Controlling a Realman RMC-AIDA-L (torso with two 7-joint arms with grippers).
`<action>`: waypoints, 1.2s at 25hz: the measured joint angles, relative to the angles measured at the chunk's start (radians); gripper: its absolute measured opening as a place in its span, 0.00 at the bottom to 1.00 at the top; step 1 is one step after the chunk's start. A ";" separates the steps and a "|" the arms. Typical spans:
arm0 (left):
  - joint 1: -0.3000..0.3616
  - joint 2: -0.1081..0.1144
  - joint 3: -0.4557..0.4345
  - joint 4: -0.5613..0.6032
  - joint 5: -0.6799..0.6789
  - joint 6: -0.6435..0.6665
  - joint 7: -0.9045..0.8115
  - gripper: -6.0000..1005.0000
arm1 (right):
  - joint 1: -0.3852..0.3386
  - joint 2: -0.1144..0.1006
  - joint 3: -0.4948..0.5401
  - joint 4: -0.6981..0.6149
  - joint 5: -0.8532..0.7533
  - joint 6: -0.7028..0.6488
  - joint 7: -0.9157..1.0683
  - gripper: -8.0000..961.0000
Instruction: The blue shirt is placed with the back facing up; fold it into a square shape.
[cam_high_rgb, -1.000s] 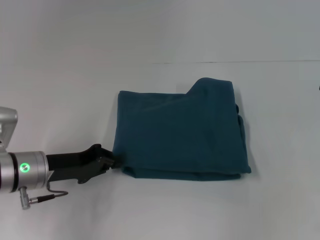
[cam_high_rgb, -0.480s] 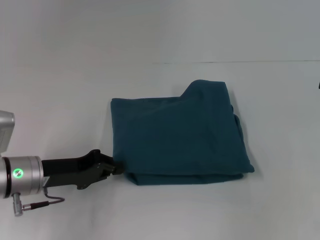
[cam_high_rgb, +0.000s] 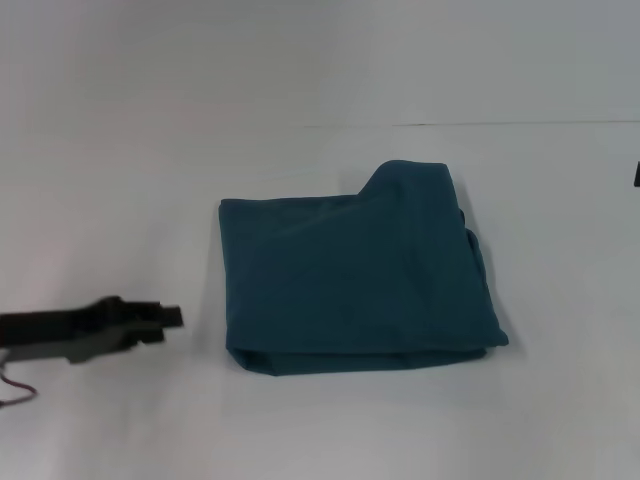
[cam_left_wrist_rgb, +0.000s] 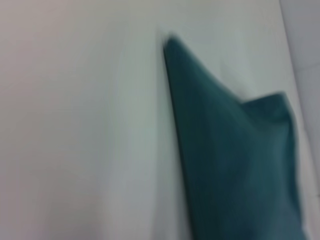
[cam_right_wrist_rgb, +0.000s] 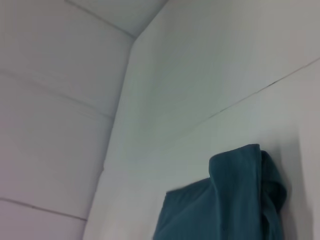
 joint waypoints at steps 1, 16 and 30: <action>0.000 0.000 0.000 0.000 0.000 0.000 0.000 0.28 | -0.001 0.000 -0.007 -0.003 -0.003 0.002 -0.015 0.54; -0.067 0.054 -0.083 0.123 0.001 0.308 0.384 0.81 | 0.034 0.070 -0.089 -0.108 -0.301 0.010 -0.403 0.90; -0.212 0.076 0.174 0.119 0.074 0.328 0.385 0.89 | 0.203 0.261 -0.332 -0.125 -0.266 -0.089 -0.477 0.87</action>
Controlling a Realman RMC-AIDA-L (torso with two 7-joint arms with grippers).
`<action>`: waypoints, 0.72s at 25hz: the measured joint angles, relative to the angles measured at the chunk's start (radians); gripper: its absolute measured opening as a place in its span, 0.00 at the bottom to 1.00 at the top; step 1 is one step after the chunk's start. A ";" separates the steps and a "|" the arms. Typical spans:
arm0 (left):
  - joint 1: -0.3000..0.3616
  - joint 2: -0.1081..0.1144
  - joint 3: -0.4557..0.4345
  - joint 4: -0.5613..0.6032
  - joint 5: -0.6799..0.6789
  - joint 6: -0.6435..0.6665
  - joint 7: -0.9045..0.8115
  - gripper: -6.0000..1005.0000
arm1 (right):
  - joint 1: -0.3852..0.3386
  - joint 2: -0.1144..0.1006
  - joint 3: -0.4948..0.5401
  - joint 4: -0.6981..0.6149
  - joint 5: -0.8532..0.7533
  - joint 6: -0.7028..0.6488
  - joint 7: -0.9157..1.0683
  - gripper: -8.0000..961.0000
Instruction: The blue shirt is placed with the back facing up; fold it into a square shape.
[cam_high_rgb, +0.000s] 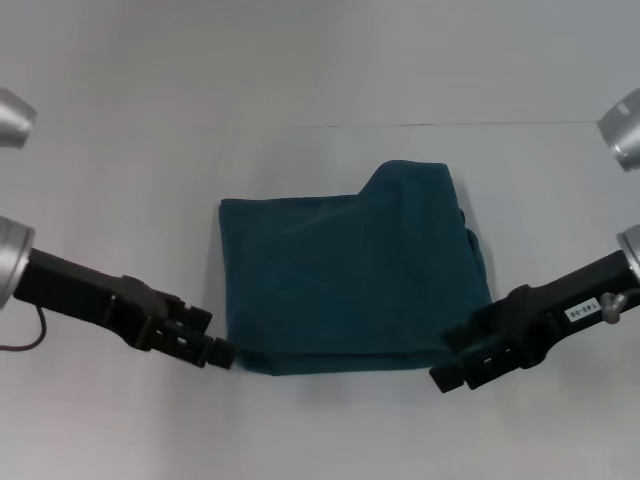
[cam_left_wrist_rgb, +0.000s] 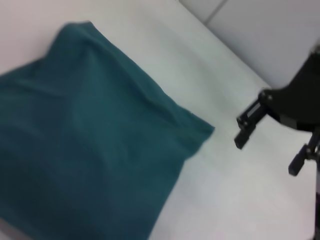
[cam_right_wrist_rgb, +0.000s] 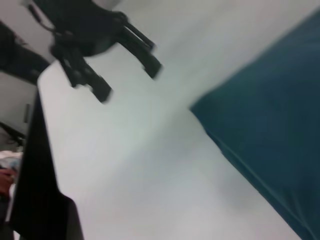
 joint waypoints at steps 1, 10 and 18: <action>-0.004 -0.002 0.023 -0.001 0.000 0.000 0.002 0.89 | -0.002 0.004 -0.001 0.003 0.008 0.000 -0.013 0.87; -0.063 -0.025 0.120 -0.006 0.001 -0.004 0.023 0.89 | -0.014 0.009 0.016 0.007 0.043 -0.003 -0.043 0.86; -0.098 -0.059 0.128 -0.015 0.002 -0.029 0.051 0.89 | -0.050 -0.011 0.021 0.008 0.131 -0.059 -0.076 0.86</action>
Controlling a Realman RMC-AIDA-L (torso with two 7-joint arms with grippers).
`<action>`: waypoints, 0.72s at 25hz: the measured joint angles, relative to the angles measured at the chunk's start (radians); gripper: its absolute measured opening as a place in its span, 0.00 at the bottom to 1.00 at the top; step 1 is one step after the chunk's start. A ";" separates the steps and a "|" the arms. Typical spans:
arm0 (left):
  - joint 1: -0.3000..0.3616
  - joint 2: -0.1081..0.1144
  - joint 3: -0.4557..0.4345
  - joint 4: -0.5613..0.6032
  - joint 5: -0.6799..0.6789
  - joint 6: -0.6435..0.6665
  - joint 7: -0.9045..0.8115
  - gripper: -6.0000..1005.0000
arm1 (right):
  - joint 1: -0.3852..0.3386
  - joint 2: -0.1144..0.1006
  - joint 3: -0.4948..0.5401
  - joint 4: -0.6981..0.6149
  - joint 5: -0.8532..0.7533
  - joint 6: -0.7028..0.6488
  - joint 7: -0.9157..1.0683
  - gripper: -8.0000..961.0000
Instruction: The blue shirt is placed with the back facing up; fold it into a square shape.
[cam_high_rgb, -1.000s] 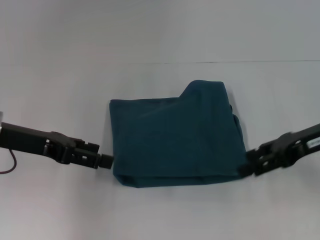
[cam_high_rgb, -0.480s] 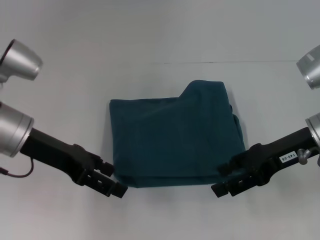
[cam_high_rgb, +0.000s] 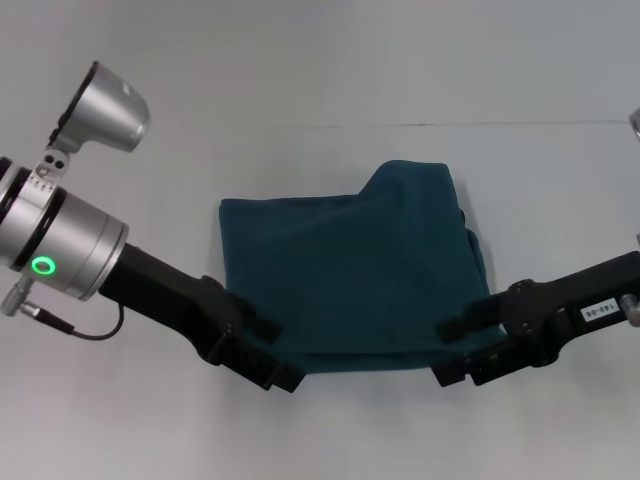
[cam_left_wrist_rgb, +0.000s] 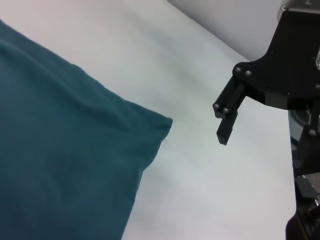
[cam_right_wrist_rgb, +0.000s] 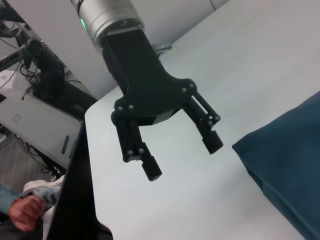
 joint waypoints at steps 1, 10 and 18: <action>-0.001 -0.001 0.001 0.000 0.000 -0.002 0.000 0.89 | -0.004 -0.001 0.003 0.000 0.004 0.000 0.000 0.86; -0.009 -0.012 -0.002 0.000 -0.012 -0.053 0.001 0.89 | -0.020 -0.018 0.039 -0.007 0.042 0.007 -0.023 0.86; -0.015 -0.017 -0.004 0.008 -0.029 -0.097 0.002 0.89 | -0.024 -0.043 0.068 -0.010 0.044 0.014 -0.022 0.86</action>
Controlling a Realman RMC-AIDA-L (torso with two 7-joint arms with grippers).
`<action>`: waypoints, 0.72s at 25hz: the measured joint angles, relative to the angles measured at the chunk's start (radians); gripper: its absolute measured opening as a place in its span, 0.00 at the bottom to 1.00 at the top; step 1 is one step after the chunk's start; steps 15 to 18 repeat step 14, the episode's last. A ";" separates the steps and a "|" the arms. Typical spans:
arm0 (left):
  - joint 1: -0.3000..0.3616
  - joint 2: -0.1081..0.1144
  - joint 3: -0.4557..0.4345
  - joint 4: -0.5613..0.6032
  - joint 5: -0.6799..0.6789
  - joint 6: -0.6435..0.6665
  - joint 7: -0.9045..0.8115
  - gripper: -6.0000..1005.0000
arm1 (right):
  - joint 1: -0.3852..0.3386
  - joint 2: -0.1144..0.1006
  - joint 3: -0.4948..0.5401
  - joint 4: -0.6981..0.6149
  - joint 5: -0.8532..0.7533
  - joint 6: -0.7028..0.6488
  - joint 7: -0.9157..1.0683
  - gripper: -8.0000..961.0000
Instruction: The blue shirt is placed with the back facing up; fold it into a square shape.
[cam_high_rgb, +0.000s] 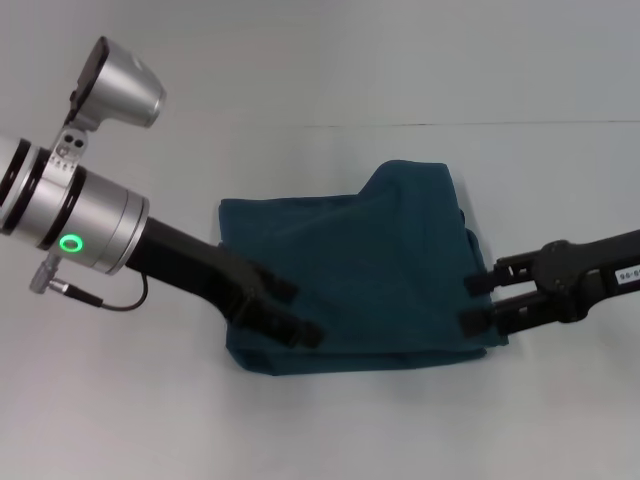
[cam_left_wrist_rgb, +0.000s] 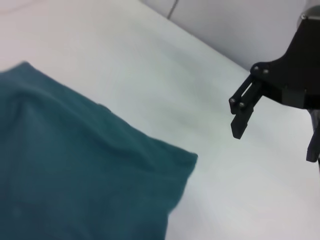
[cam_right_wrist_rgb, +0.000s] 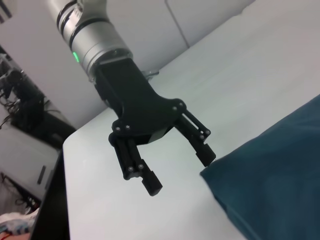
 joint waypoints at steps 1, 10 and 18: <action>-0.001 0.000 0.000 0.001 -0.003 -0.004 0.000 0.89 | 0.002 -0.002 0.005 0.000 0.000 0.002 -0.001 0.86; -0.010 0.002 0.010 0.003 0.000 -0.028 0.002 0.89 | 0.005 -0.012 0.014 -0.001 0.000 0.029 -0.001 0.86; -0.006 0.006 0.010 0.003 0.001 -0.028 0.002 0.89 | 0.005 -0.012 0.014 -0.002 -0.001 0.050 0.000 0.86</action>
